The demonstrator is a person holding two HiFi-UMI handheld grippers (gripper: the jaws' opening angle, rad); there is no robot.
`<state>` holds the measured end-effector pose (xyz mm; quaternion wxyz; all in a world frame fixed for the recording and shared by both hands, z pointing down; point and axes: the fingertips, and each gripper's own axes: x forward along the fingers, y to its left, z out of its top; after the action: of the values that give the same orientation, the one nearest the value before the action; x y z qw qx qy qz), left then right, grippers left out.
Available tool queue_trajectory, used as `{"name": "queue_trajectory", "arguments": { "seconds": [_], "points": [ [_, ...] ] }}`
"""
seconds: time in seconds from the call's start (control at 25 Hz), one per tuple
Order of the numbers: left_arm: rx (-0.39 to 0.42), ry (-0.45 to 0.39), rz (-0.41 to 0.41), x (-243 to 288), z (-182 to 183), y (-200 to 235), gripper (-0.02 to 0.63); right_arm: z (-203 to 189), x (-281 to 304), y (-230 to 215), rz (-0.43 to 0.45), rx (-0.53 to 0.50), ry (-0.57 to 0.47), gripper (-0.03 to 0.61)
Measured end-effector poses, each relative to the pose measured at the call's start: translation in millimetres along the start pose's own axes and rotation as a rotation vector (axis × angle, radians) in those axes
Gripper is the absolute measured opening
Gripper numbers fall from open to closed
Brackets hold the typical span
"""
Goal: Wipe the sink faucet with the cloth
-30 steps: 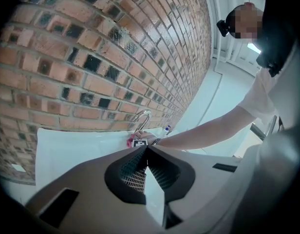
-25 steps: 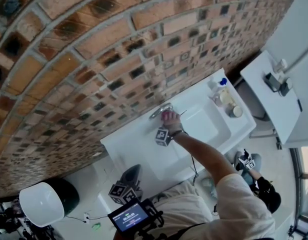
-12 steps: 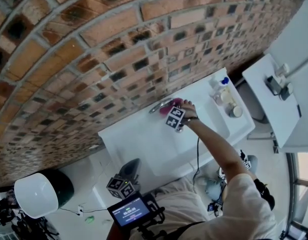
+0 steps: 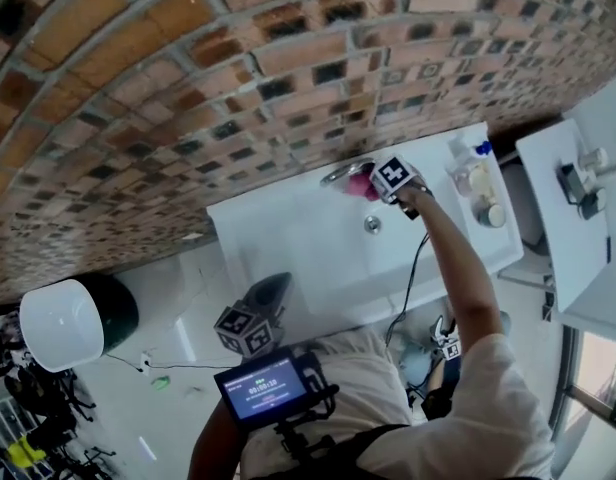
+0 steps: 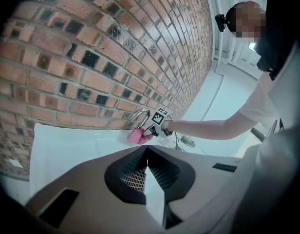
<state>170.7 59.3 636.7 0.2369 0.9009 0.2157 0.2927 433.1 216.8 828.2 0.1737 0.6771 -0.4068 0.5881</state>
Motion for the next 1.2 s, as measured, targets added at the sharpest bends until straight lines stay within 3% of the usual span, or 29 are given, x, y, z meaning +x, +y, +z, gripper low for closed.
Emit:
{"name": "queue_trajectory", "arguments": {
  "seconds": [0.36, 0.56, 0.8, 0.88, 1.04, 1.2],
  "points": [
    [-0.021, 0.003, 0.014, 2, -4, 3, -0.015, 6, 10, -43, 0.011, 0.072, 0.045, 0.124],
    [-0.016, 0.011, 0.013, 6, -5, 6, -0.015, 3, 13, -44, 0.165, 0.165, 0.017, 0.123],
    [-0.024, 0.043, 0.028, 9, -9, 10, -0.015, -2, 20, -45, 0.397, 0.374, -0.019, 0.123],
    [-0.030, 0.048, 0.031, 11, -12, 13, -0.014, -4, 24, -49, 0.417, 0.408, -0.015, 0.123],
    [-0.034, 0.065, 0.038, 15, -14, 12, -0.014, -17, 53, -66, 0.350, 0.490, 0.007, 0.118],
    [-0.030, 0.068, 0.057, 11, -14, 13, -0.015, -20, 65, -67, 0.469, 0.656, -0.075, 0.115]
  ]
}}
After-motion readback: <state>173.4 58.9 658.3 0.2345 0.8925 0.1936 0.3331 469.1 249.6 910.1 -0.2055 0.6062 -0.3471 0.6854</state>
